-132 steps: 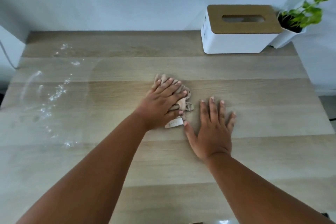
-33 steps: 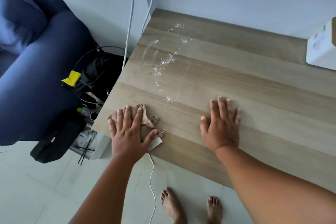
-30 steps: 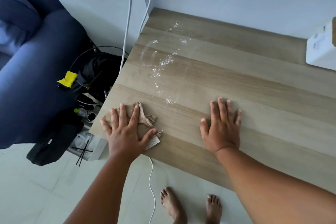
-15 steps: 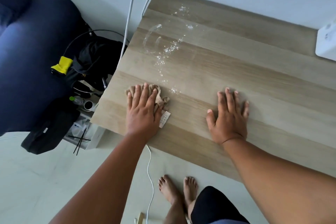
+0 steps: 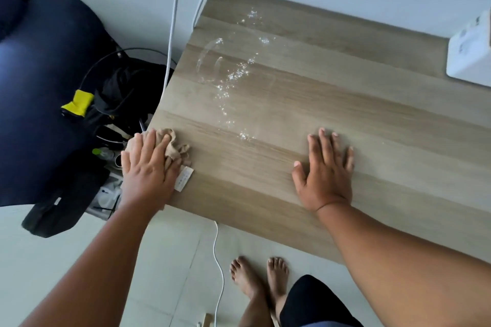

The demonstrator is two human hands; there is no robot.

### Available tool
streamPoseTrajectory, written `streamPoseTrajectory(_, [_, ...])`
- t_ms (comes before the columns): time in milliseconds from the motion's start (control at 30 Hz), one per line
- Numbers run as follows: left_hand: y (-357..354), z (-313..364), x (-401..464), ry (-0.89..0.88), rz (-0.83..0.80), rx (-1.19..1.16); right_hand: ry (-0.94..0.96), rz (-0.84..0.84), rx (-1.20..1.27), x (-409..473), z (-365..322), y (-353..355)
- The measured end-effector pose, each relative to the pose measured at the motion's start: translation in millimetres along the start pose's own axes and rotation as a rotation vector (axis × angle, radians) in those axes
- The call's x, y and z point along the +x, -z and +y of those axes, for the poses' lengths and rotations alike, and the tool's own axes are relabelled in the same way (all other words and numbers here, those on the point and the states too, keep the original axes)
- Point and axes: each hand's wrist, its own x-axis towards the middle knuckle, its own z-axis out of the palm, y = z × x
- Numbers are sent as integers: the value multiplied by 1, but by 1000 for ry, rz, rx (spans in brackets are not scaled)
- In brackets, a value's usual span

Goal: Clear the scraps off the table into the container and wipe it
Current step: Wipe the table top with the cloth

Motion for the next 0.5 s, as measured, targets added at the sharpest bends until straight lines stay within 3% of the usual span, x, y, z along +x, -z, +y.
streamPoseTrajectory(67, [-4,17,20,98,-10,28,-1,5,5,-1,0,0])
streamPoseTrajectory(167, [-14,54,34,71,-10,73,0,6,2,-1,1,0])
streamPoseTrajectory(367, [-38,101,-3,-206,-3,69,-3,8,-7,-1,2,-1])
streamPoseTrajectory(500, [-37,72,-43,-462,-16,31,-1,17,-3,-1,1,-1])
